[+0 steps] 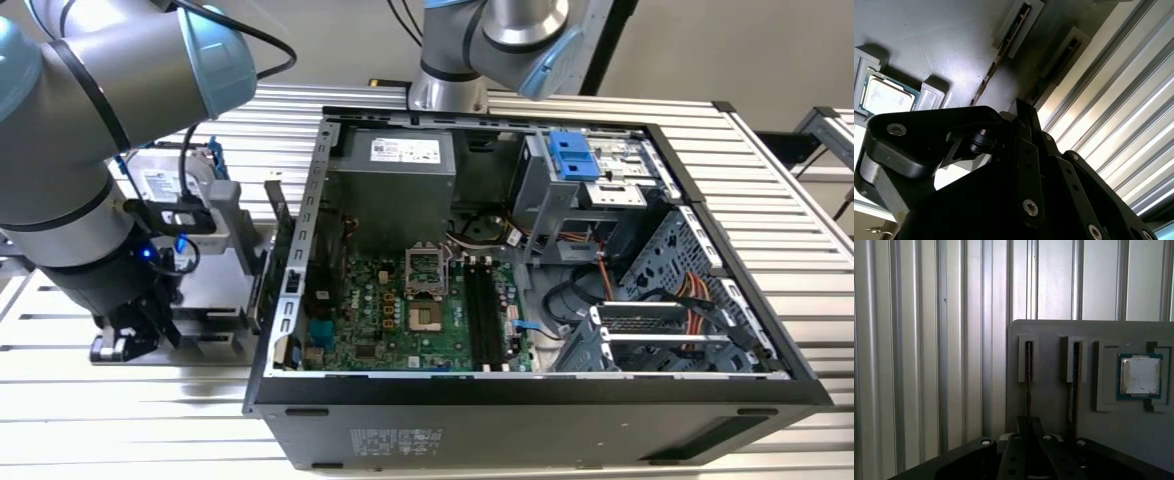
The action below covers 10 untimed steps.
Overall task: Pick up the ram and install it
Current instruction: 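Pick up the ram and move it above insertion slot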
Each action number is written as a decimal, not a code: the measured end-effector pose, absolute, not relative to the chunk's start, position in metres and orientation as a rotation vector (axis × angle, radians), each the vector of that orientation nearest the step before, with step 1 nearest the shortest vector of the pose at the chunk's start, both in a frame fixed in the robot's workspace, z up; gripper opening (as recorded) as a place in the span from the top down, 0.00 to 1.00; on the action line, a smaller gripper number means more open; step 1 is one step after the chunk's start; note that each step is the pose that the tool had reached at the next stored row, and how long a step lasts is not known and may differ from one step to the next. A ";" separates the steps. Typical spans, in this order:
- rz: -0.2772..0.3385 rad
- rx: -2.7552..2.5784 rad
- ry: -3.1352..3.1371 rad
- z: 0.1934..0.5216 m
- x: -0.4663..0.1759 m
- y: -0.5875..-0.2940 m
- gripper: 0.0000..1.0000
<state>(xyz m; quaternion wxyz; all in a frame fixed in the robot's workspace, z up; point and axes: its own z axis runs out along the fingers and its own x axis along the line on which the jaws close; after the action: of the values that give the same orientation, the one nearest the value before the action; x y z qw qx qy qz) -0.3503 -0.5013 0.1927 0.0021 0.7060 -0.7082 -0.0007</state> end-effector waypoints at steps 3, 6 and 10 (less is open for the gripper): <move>-0.002 2.218 -2.219 0.193 -0.350 -0.501 1.00; -0.002 2.221 -2.216 0.193 -0.350 -0.501 1.00; -0.002 2.225 -2.212 0.193 -0.350 -0.501 1.00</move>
<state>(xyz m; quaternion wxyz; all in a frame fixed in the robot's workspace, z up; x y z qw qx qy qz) -0.3503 -0.5013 0.1927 0.0021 0.7092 -0.7050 -0.0007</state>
